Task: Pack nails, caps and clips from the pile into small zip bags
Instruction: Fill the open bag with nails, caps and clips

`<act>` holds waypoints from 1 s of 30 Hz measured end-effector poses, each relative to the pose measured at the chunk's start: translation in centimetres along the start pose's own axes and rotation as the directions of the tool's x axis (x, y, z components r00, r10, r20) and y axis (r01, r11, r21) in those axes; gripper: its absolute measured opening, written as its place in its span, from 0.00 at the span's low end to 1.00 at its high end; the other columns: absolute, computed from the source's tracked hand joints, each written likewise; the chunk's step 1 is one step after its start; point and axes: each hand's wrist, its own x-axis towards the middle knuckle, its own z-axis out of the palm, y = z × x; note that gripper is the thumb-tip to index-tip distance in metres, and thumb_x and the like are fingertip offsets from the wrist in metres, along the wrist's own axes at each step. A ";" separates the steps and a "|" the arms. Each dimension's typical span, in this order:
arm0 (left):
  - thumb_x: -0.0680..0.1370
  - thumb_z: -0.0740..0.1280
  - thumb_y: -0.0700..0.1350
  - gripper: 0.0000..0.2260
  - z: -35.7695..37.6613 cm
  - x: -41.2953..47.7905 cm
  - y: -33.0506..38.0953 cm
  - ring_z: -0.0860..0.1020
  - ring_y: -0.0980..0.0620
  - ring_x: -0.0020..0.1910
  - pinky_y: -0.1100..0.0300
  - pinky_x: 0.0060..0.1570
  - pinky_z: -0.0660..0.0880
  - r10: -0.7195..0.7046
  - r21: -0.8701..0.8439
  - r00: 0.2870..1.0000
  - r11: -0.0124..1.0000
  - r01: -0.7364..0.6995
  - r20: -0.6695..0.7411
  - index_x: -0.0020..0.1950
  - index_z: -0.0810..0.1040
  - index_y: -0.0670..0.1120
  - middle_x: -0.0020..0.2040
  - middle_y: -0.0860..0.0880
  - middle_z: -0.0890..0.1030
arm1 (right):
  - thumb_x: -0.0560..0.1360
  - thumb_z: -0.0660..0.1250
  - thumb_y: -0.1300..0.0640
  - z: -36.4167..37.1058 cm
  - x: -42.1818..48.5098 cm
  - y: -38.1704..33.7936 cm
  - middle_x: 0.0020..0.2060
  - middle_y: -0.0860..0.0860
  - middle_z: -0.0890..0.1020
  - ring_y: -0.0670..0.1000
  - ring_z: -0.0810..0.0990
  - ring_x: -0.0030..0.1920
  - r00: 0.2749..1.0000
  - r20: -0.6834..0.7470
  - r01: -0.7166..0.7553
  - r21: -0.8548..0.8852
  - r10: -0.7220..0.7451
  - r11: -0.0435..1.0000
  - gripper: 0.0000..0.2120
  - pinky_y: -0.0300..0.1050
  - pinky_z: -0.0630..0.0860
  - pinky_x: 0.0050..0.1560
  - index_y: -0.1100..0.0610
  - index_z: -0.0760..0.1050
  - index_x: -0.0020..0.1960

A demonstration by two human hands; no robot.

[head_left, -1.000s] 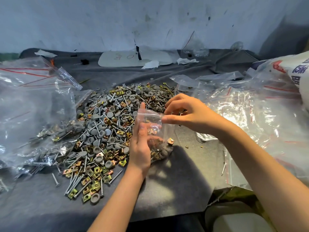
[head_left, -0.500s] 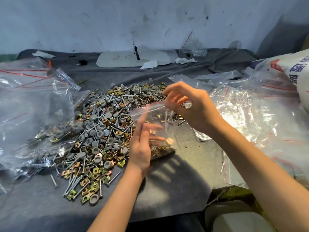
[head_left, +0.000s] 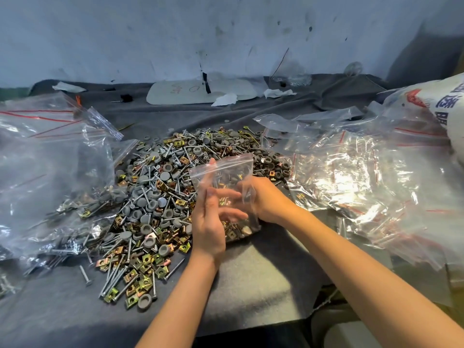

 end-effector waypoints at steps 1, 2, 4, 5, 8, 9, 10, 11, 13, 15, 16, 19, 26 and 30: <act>0.80 0.50 0.54 0.26 -0.1 0.0 -0.2 0.82 0.46 0.31 0.55 0.32 0.79 0.001 0.003 1.000 1.000 -0.001 0.000 0.74 0.64 0.41 0.45 0.46 0.84 | 0.73 0.72 0.57 0.0 0.0 0.0 0.46 0.51 0.80 0.53 0.79 0.47 1.000 0.003 0.006 0.025 -0.006 1.000 0.07 0.52 0.77 0.53 0.51 0.75 0.40; 0.81 0.50 0.54 0.25 -0.1 0.0 -0.2 0.82 0.46 0.31 0.56 0.32 0.79 0.014 -0.003 1.000 1.000 -0.014 0.003 0.75 0.63 0.43 0.45 0.47 0.84 | 0.73 0.72 0.58 -0.1 -0.1 0.1 0.45 0.50 0.80 0.52 0.79 0.47 1.000 -0.006 0.011 0.064 -0.011 0.998 0.08 0.50 0.77 0.52 0.51 0.74 0.39; 0.81 0.50 0.52 0.21 0.0 -0.1 0.1 0.82 0.49 0.31 0.60 0.31 0.78 0.054 -0.024 0.998 0.998 -0.054 0.018 0.74 0.64 0.52 0.44 0.49 0.84 | 0.72 0.72 0.63 -0.5 -0.4 0.4 0.42 0.47 0.79 0.48 0.78 0.45 0.998 -0.060 0.008 0.115 -0.001 0.993 0.13 0.47 0.76 0.51 0.49 0.72 0.36; 0.81 0.50 0.52 0.19 0.0 -0.1 0.2 0.82 0.50 0.31 0.61 0.31 0.78 0.072 -0.029 0.997 0.997 -0.072 0.025 0.72 0.64 0.57 0.44 0.49 0.84 | 0.71 0.71 0.64 -0.9 -0.5 0.5 0.41 0.47 0.79 0.48 0.78 0.44 0.995 -0.095 -0.012 0.126 0.024 0.992 0.12 0.46 0.75 0.49 0.51 0.73 0.37; 0.81 0.50 0.52 0.18 0.2 -0.2 0.5 0.82 0.50 0.31 0.63 0.31 0.77 0.064 -0.039 0.997 0.997 -0.063 0.030 0.70 0.65 0.61 0.45 0.46 0.83 | 0.72 0.70 0.65 -2.4 -0.8 -0.1 0.37 0.51 0.78 0.47 0.76 0.37 0.955 -0.285 0.005 0.304 0.086 0.953 0.06 0.39 0.73 0.40 0.58 0.75 0.42; 0.81 0.50 0.52 0.19 0.2 -0.2 0.6 0.82 0.50 0.31 0.63 0.31 0.77 0.051 -0.043 0.998 0.998 -0.050 0.031 0.71 0.66 0.57 0.45 0.45 0.83 | 0.72 0.70 0.65 -3.3 -1.0 -0.7 0.35 0.50 0.78 0.44 0.75 0.34 0.929 -0.363 0.071 0.376 0.076 0.924 0.06 0.35 0.71 0.37 0.58 0.75 0.42; 0.81 0.50 0.53 0.19 0.2 -0.2 0.6 0.82 0.50 0.31 0.62 0.31 0.77 0.045 -0.043 0.998 0.998 -0.044 0.033 0.71 0.66 0.55 0.45 0.45 0.82 | 0.72 0.70 0.66 -4.4 -1.2 -1.5 0.35 0.49 0.78 0.42 0.74 0.33 0.902 -0.429 0.154 0.421 0.047 0.894 0.05 0.32 0.70 0.35 0.58 0.75 0.43; 0.80 0.50 0.52 0.19 0.3 -0.2 0.6 0.82 0.51 0.31 0.62 0.31 0.78 0.049 -0.033 0.998 0.998 -0.048 0.037 0.71 0.66 0.56 0.45 0.45 0.82 | 0.72 0.70 0.66 -5.6 -1.5 -2.4 0.35 0.50 0.78 0.41 0.74 0.32 0.882 -0.472 0.235 0.438 0.000 0.868 0.05 0.31 0.70 0.34 0.58 0.76 0.43; 0.80 0.50 0.51 0.18 0.3 -0.2 0.6 0.82 0.52 0.30 0.62 0.31 0.78 0.072 -0.004 0.997 0.997 -0.072 0.040 0.70 0.64 0.58 0.45 0.46 0.82 | 0.71 0.71 0.65 -7.5 -2.1 -4.0 0.35 0.51 0.80 0.44 0.74 0.32 0.870 -0.477 0.338 0.390 -0.126 0.857 0.06 0.35 0.71 0.34 0.57 0.76 0.43; 0.81 0.50 0.50 0.20 0.2 -0.2 0.4 0.82 0.53 0.30 0.61 0.31 0.77 0.076 -0.005 0.997 0.997 -0.076 0.032 0.72 0.64 0.52 0.45 0.47 0.82 | 0.71 0.71 0.64 -8.4 -2.5 -5.2 0.36 0.51 0.81 0.46 0.74 0.32 0.896 -0.374 0.339 0.228 -0.240 0.913 0.05 0.38 0.72 0.34 0.57 0.78 0.43; 0.81 0.49 0.50 0.20 0.3 -0.3 0.4 0.81 0.54 0.30 0.60 0.31 0.77 0.068 -0.012 0.997 0.998 -0.068 0.029 0.72 0.64 0.50 0.45 0.47 0.82 | 0.71 0.71 0.64 -8.5 -2.5 -5.5 0.36 0.48 0.81 0.42 0.73 0.32 0.912 -0.304 0.322 0.114 -0.276 0.940 0.04 0.35 0.71 0.34 0.57 0.78 0.44; 0.83 0.50 0.51 0.14 0.5 -0.5 0.7 0.81 0.55 0.29 0.63 0.30 0.76 0.074 -0.031 0.997 0.997 -0.073 0.037 0.67 0.67 0.53 0.45 0.46 0.81 | 0.71 0.72 0.64 -8.2 -2.3 -5.7 0.34 0.39 0.76 0.36 0.72 0.33 0.937 -0.193 0.278 -0.093 -0.291 0.956 0.05 0.28 0.67 0.36 0.57 0.80 0.45; 0.79 0.51 0.49 0.22 0.7 -0.7 1.0 0.80 0.56 0.28 0.69 0.28 0.72 0.068 -0.056 0.996 0.996 -0.066 0.050 0.72 0.63 0.46 0.44 0.45 0.81 | 0.74 0.69 0.62 -8.0 -2.4 -5.9 0.39 0.49 0.80 0.47 0.73 0.38 0.943 -0.196 0.253 -0.098 -0.268 0.963 0.05 0.37 0.69 0.39 0.54 0.76 0.48; 0.82 0.50 0.51 0.15 0.8 -0.8 1.3 0.81 0.55 0.28 0.63 0.28 0.74 0.090 -0.050 0.995 0.995 -0.087 0.052 0.67 0.66 0.58 0.45 0.44 0.80 | 0.75 0.68 0.61 -7.9 -2.5 -6.2 0.39 0.48 0.79 0.49 0.72 0.40 0.960 -0.125 0.223 -0.196 -0.250 0.955 0.04 0.34 0.65 0.37 0.55 0.76 0.49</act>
